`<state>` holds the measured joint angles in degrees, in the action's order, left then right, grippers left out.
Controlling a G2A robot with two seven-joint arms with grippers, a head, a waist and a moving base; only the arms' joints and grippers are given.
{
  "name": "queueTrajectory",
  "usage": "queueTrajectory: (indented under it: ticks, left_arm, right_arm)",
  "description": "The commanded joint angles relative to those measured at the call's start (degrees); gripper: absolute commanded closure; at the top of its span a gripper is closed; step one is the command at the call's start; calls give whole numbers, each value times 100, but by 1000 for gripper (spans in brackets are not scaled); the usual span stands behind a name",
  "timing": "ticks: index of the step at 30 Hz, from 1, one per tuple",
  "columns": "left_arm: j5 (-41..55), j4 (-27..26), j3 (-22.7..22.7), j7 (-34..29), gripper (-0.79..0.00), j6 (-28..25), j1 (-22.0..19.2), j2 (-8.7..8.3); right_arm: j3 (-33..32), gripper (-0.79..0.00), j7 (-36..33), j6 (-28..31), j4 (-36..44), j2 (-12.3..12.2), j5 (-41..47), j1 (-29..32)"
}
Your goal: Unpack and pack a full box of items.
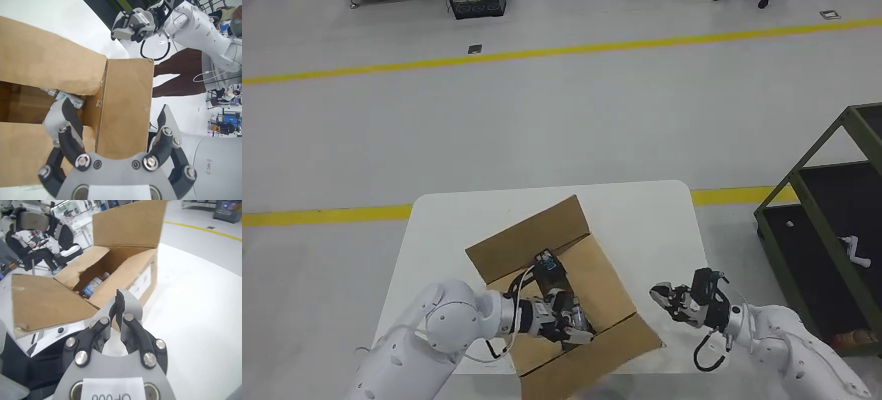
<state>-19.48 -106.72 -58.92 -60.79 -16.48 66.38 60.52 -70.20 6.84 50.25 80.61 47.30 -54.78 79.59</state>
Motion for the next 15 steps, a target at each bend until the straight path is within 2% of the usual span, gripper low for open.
queueTrajectory:
  ticks: [1, 7, 15]
  left_arm:
    - [-9, -20, -27, 39, -785, 19, 37, -11]
    - [-46, -27, -133, 301, -785, 125, 108, -32]
    - [-150, -3, -285, 476, -785, 233, 188, -69]
  right_arm:
    - [75, 0, -51, -129, -123, 34, 91, -28]
    - [614, 0, -383, -157, -393, 199, 96, -342]
    - [1261, 0, -420, -27, -792, 444, 23, -775]
